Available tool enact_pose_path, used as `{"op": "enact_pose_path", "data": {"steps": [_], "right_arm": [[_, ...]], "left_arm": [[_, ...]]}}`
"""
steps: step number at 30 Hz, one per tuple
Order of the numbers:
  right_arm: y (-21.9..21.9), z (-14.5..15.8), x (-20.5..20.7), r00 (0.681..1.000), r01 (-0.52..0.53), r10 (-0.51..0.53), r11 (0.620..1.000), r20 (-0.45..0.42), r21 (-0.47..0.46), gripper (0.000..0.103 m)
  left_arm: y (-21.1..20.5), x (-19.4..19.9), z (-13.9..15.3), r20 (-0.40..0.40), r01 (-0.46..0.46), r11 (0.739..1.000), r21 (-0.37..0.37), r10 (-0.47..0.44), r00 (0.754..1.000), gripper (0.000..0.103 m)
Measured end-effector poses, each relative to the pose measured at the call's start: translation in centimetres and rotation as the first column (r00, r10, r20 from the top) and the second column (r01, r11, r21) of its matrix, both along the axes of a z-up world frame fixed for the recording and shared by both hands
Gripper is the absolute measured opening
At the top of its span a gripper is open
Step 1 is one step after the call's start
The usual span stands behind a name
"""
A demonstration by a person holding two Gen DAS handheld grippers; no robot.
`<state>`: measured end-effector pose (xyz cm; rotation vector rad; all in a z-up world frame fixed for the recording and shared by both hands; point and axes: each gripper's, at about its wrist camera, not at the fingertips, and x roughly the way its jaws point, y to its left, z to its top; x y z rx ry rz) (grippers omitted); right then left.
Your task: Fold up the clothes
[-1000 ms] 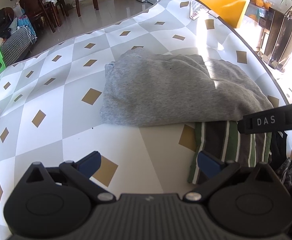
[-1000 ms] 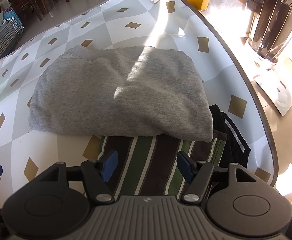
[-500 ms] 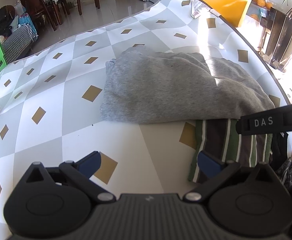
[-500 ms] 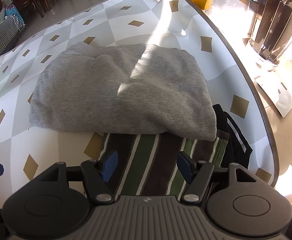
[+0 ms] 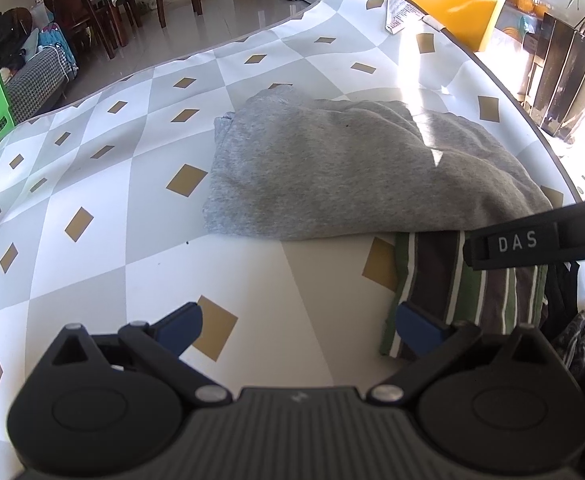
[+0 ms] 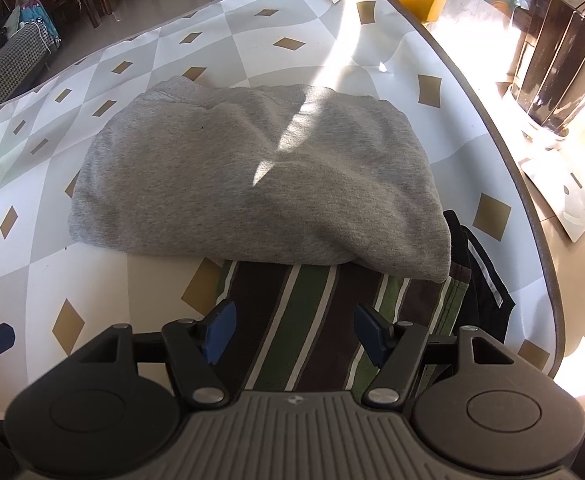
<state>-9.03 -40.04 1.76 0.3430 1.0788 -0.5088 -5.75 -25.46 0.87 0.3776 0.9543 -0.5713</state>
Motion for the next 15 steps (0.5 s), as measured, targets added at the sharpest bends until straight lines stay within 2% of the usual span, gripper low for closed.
{"op": "enact_pose_path", "data": {"steps": [15], "right_arm": [[1.8, -0.3, 1.0, 0.998, -0.068, 0.068, 0.998, -0.006, 0.009, 0.064]], "left_arm": [[1.8, 0.3, -0.8, -0.019, -0.025, 1.0, 0.013, 0.025, 0.999, 0.103]]}}
